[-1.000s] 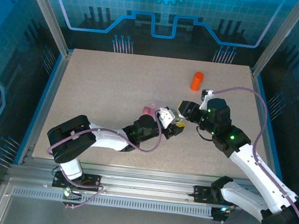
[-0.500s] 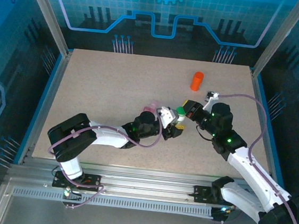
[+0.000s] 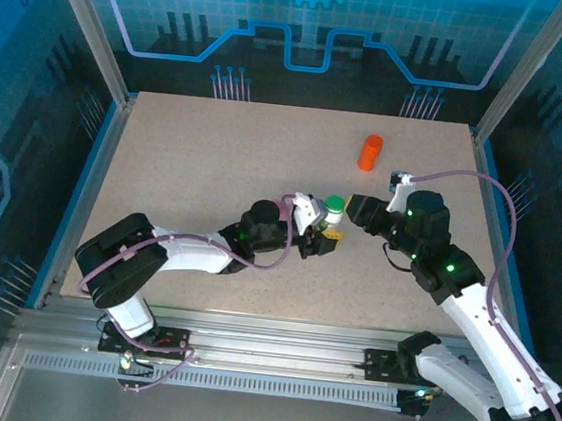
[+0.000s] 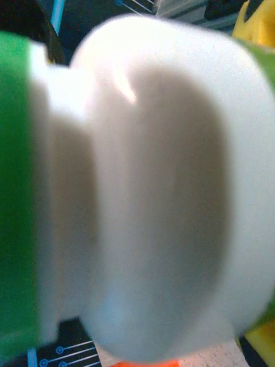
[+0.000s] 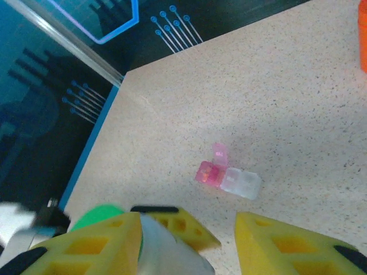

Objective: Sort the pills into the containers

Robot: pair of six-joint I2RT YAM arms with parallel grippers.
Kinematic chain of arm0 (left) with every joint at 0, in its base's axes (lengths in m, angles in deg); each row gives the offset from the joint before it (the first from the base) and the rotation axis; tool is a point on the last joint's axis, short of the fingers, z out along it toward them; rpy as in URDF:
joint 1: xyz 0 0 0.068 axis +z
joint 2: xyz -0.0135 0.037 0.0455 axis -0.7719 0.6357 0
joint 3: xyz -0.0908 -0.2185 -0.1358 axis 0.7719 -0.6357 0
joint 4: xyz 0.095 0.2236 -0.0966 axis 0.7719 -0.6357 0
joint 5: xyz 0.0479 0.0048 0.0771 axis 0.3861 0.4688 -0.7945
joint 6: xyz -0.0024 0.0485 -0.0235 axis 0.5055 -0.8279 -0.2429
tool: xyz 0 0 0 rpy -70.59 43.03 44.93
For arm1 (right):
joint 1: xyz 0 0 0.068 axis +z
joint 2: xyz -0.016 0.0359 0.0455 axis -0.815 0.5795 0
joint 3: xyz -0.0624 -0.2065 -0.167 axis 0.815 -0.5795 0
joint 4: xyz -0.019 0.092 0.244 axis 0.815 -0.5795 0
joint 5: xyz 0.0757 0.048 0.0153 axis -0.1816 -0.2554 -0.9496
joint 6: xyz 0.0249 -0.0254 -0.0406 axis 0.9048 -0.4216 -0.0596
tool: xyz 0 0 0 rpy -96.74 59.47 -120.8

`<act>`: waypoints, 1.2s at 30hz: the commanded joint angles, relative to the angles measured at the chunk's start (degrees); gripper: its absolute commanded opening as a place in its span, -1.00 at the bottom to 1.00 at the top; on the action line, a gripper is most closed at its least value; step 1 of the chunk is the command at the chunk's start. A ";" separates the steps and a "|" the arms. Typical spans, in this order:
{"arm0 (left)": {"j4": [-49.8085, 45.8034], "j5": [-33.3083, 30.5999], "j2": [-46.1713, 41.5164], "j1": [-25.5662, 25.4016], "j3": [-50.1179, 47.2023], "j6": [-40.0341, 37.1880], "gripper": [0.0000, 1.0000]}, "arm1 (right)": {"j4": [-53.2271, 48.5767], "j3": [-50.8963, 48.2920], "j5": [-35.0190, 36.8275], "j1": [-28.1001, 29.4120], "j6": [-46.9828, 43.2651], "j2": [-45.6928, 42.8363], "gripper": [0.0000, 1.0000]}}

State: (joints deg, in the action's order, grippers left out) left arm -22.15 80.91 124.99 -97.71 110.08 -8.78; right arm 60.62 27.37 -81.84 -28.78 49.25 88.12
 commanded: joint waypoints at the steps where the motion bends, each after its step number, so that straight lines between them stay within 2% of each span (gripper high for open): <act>1: 1.87 4.28 -2.89 2.14 -1.34 2.93 -1.00 | -5.20 3.83 -5.09 0.08 -11.82 -1.80 -0.01; 9: -1.08 9.15 -5.24 3.07 -1.15 3.70 -1.00 | -7.74 8.97 -11.83 1.12 -17.60 4.51 0.23; 13: 1.07 10.46 -5.69 3.03 -1.85 4.74 -1.00 | -6.64 9.42 -12.12 2.22 -17.38 7.31 0.23; 18: -1.15 11.12 -5.86 3.06 -0.77 4.85 -1.00 | -4.29 9.22 -14.28 3.42 -16.54 8.47 0.24; 23: -2.60 11.50 -6.09 2.99 0.23 4.45 -1.00 | -5.62 9.49 -12.10 4.51 -16.18 9.72 0.25; 31: 0.69 14.51 -8.47 3.04 -1.80 2.19 -1.00 | -8.33 7.70 -1.42 2.94 -10.38 10.88 0.20; 36: 2.03 11.98 -11.59 3.03 -4.31 -0.02 -1.00 | -5.41 3.50 -2.01 0.13 -4.54 10.53 0.17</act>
State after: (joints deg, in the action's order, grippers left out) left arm -27.57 89.96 118.91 -94.21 106.72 -4.36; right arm 56.01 33.84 -92.31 -25.16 39.59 97.87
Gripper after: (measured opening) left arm 0.512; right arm 0.587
